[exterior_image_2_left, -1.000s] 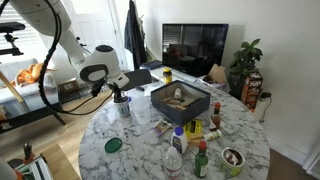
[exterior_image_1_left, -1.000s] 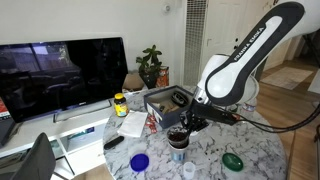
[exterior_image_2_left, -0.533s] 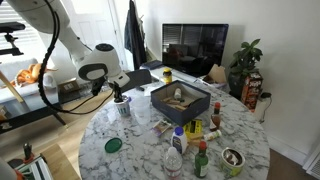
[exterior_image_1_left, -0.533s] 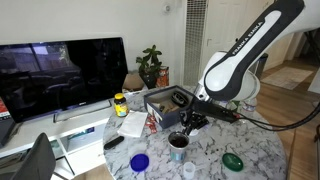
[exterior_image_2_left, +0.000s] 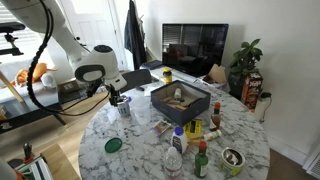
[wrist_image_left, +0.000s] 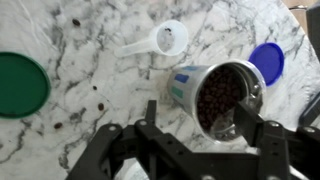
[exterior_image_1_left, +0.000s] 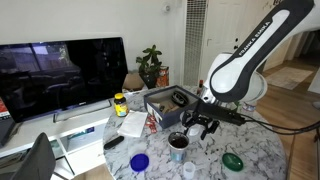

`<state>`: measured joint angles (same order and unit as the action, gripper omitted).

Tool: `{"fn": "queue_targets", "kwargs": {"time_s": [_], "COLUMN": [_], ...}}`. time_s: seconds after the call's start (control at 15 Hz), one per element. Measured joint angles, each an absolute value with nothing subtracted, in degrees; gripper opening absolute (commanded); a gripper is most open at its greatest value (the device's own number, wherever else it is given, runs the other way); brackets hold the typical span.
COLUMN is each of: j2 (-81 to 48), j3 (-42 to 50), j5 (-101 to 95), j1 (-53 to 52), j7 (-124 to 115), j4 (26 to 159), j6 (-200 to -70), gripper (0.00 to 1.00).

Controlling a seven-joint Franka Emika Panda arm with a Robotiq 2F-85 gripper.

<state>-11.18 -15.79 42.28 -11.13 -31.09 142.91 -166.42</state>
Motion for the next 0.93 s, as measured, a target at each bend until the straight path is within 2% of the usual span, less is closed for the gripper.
{"fn": "queue_targets", "kwargs": {"time_s": [0.93], "j2": [-10.25], "j3": [-16.65], "j5": [48.45], "j1": [-15.44], "j7": [-43.66], "j4": [147.67], "j6": [-164.10], "gripper": [1.00]}}
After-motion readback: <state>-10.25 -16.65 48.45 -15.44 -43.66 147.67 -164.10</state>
